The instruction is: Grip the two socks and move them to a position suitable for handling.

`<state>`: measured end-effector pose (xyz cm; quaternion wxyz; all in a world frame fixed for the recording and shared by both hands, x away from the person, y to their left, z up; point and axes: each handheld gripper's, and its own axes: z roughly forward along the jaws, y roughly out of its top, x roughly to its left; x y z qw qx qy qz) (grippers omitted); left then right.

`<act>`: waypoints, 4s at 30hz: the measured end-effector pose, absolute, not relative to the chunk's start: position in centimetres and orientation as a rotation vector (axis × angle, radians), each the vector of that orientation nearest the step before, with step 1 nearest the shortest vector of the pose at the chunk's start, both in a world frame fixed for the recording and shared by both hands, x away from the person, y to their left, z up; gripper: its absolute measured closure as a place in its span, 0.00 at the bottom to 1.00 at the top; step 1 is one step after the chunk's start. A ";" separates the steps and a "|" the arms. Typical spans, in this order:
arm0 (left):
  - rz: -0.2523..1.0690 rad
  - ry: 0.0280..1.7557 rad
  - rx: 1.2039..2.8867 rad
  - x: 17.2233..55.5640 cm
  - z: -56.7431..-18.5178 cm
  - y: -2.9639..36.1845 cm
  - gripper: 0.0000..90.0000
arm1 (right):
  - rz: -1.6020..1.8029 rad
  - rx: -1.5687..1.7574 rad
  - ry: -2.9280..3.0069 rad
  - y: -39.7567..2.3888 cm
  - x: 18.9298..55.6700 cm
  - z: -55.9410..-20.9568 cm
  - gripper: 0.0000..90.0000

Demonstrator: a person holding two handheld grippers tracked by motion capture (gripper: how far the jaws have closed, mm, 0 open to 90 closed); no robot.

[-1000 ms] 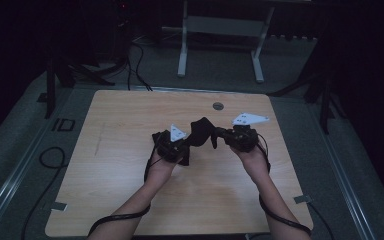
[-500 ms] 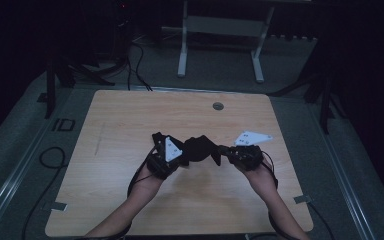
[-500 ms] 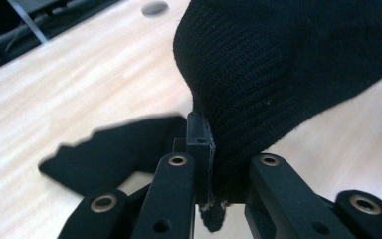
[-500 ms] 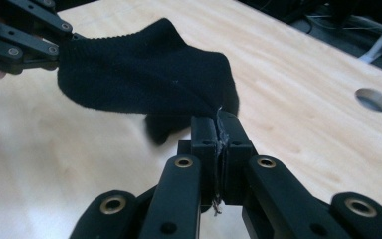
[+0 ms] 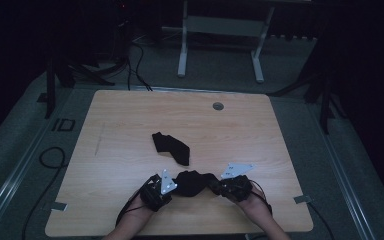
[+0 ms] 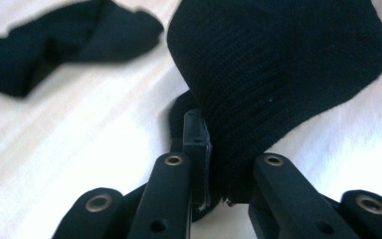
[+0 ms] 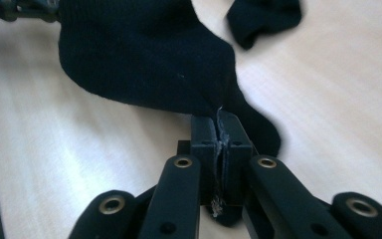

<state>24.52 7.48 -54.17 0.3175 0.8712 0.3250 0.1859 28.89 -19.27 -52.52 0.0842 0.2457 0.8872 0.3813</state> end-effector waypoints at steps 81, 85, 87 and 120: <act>0.093 0.877 2.239 25.9 -55.9 11.2 0.92 | 1.032 0.866 2.633 -23.2 27.9 -55.7 0.98; 0.091 0.877 2.237 25.9 -55.7 11.3 0.91 | 1.005 0.856 2.639 -22.8 27.9 -55.3 0.95; 0.092 0.880 2.218 25.9 -55.4 11.5 0.91 | 1.039 0.861 2.633 -22.7 27.9 -54.6 0.94; 0.522 1.125 2.097 36.0 -55.2 12.7 0.49 | 0.988 0.893 2.615 -10.6 37.9 -54.7 0.47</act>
